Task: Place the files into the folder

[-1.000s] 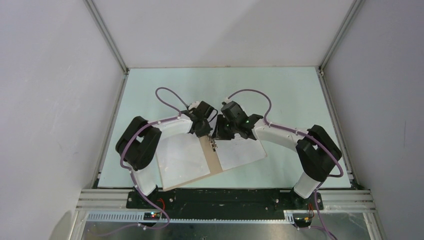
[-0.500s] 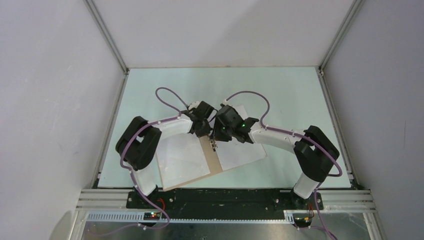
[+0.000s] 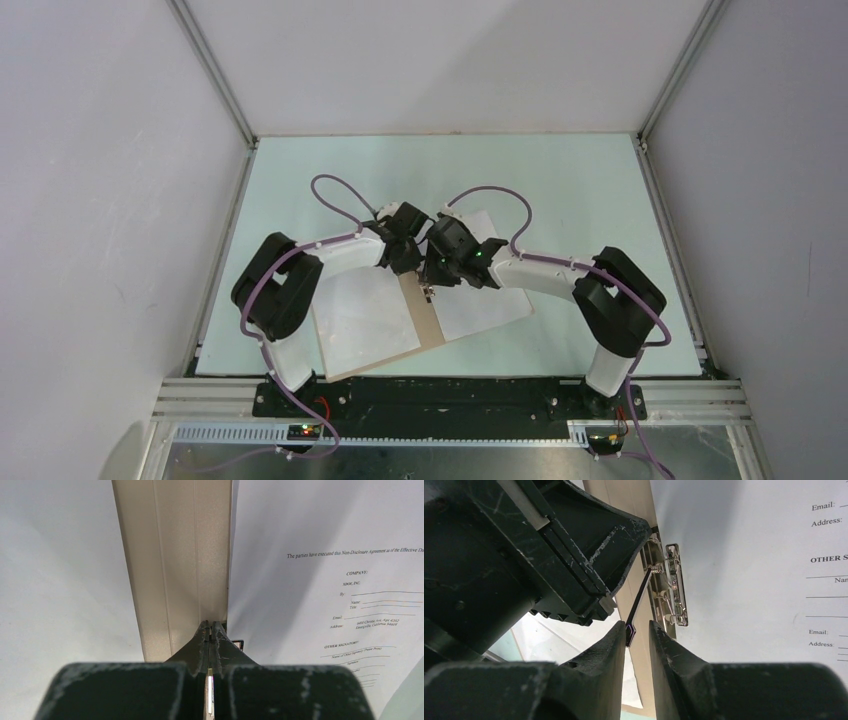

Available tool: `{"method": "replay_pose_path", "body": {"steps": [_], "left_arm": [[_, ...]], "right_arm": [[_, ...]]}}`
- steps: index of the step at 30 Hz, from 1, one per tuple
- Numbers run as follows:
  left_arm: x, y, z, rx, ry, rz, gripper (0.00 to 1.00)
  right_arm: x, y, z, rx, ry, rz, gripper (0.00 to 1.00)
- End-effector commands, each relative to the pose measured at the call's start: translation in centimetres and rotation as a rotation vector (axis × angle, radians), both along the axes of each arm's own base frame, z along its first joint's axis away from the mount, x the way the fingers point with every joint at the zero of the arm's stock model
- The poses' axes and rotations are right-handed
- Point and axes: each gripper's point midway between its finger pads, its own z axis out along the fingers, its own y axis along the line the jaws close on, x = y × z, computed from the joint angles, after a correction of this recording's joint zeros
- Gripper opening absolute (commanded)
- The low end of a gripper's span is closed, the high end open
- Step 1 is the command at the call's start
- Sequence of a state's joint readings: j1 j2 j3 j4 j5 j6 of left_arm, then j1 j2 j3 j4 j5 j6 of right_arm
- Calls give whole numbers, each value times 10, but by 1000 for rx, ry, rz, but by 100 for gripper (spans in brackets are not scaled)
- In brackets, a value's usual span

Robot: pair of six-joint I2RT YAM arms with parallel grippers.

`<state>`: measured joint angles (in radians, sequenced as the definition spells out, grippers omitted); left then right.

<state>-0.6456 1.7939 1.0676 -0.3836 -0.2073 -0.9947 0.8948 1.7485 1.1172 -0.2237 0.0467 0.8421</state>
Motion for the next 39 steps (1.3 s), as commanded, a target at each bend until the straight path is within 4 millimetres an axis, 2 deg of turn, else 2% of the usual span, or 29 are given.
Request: {"method": "replay_pose_path", "body": {"steps": [1,11,22,32,39], "left_arm": [[-26,9,-22,50,87,-11,0],[-26,8,-24,50,91,-11,0],[-26,8,-25,52,94,-7,0],[-29,9,-31,56,114,-2,0],[-31,11,-35,60,123,2,0]], "right_arm": [[11,12,15,36,-50,-13,28],[0,17,11,24,-41,23,26],[-5,13,8,-7,-32,37,19],[-21,6,-5,-87,-23,72,18],[-33,1,-22,-138,-1,116,19]]}}
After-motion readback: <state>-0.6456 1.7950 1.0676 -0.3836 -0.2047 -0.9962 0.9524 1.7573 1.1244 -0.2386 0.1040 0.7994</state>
